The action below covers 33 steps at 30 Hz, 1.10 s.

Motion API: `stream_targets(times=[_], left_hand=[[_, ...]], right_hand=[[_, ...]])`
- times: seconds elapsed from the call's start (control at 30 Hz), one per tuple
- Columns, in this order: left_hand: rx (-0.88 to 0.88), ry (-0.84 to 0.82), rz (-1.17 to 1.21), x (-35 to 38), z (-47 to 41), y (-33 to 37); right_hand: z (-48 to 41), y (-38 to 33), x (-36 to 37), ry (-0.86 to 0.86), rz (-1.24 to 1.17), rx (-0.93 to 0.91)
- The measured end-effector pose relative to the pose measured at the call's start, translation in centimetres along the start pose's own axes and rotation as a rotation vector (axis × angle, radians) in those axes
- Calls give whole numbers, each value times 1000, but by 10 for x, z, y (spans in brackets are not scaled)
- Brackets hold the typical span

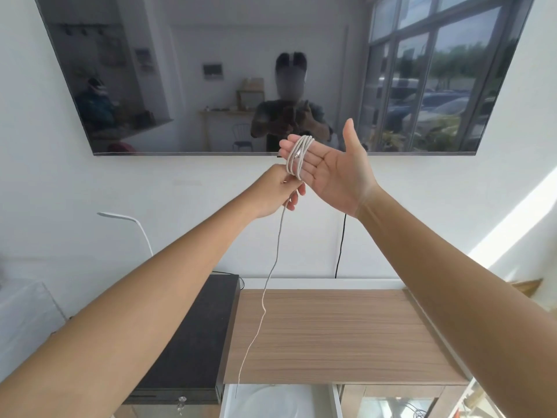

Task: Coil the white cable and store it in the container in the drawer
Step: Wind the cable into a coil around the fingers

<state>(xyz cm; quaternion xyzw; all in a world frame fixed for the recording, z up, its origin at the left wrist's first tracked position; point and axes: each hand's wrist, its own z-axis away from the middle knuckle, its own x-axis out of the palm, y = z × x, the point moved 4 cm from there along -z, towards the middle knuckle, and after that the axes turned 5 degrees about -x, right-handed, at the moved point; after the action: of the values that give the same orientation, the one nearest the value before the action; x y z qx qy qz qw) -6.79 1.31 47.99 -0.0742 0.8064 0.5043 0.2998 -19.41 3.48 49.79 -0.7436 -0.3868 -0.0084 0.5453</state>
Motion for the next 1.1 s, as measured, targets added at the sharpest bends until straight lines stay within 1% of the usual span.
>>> stream_targets(times=[0.13, 0.2, 0.27, 0.37, 0.43, 0.5, 0.57, 0.67, 0.8, 0.93, 1.0, 1.1], left_hand=[[-22, -75, -99, 6, 5, -5], [-3, -97, -248, 7, 8, -3], [29, -114, -397, 5, 10, 1], [81, -137, -596, -5, 11, 13], [90, -139, -637, -15, 10, 20], [80, -154, -632, -22, 9, 25], [97, -152, -638, -28, 7, 29], [138, -93, -665, -37, 3, 36], [183, -20, -614, -44, 0, 38], [225, 86, -503, -51, -6, 35], [215, 83, -414, -48, -7, 29], [159, 10, -237, -34, -7, 17]], right_hand=[[0, -7, -16, 88, 186, -14], [2, -8, -27, 135, 227, -17], [3, -5, -34, 157, 322, -1], [5, 2, -38, 135, 523, 73], [6, 7, -37, 70, 627, 153], [8, 11, -34, 12, 707, 207], [8, 14, -33, -10, 762, 222], [10, 16, -31, -13, 780, 217], [14, 14, -31, 9, 717, 207], [17, 16, -24, -37, 625, 203], [16, 15, -17, -59, 547, 179], [12, 6, -5, -86, 433, 119]])
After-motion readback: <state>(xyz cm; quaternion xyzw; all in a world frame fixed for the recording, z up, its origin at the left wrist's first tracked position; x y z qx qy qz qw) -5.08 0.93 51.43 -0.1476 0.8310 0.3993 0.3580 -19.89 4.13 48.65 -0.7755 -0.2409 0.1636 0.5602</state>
